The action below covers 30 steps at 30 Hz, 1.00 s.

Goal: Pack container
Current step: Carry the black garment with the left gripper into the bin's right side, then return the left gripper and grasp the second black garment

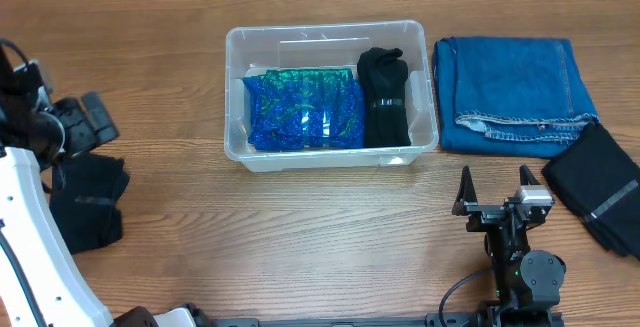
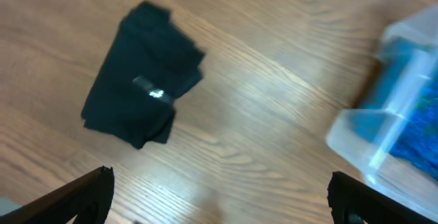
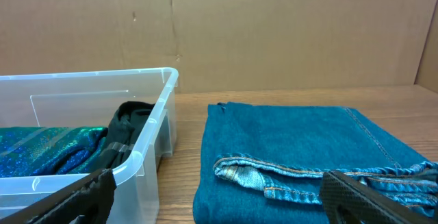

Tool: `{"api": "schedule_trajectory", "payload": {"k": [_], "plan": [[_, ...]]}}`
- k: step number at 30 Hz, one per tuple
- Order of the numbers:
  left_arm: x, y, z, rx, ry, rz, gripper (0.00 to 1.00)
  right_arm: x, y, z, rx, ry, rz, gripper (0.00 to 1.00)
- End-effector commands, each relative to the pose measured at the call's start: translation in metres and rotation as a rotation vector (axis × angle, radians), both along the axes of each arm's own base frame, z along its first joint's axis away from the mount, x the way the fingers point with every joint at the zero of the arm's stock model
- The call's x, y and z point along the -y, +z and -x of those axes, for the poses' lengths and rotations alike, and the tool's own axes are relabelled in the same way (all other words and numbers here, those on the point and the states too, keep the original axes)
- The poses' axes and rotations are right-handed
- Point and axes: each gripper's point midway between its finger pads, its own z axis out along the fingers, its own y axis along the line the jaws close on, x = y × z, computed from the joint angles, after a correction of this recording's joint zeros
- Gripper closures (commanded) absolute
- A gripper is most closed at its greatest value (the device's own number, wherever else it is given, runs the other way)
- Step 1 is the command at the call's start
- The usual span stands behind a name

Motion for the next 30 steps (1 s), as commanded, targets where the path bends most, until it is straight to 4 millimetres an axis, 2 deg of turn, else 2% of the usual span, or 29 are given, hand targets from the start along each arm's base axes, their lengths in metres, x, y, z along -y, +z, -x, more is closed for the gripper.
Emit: {"api": "schedule_trajectory", "payload": {"k": [1,5,10,16,19,23,30], "plan": [[-0.026,-0.037,0.015,-0.075,0.101,-0.005,0.0,0.002,-0.002,0.0,0.003,-0.011,0.003,0.0],[-0.04,-0.07,0.014,-0.109,0.091,-0.026,0.0,0.002,-0.002,0.0,0.003,-0.011,0.003,0.0],[-0.046,-0.116,0.006,-0.174,-0.05,-0.048,0.0,0.002,-0.002,0.0,0.003,-0.011,0.003,0.0],[-0.06,-0.156,-0.001,-0.273,-0.169,-0.086,0.0,0.002,-0.002,0.0,0.003,-0.011,0.003,0.0],[-0.062,-0.184,-0.004,-0.348,-0.282,-0.06,0.0,0.002,-0.002,0.0,0.003,-0.011,0.003,0.0],[-0.063,-0.218,0.002,-0.452,-0.347,-0.015,0.0,0.002,-0.002,0.0,0.003,-0.011,0.003,0.0],[-0.071,-0.254,0.015,-0.595,-0.355,-0.004,0.0,0.002,-0.002,0.0,0.003,-0.011,0.003,0.0]]}}
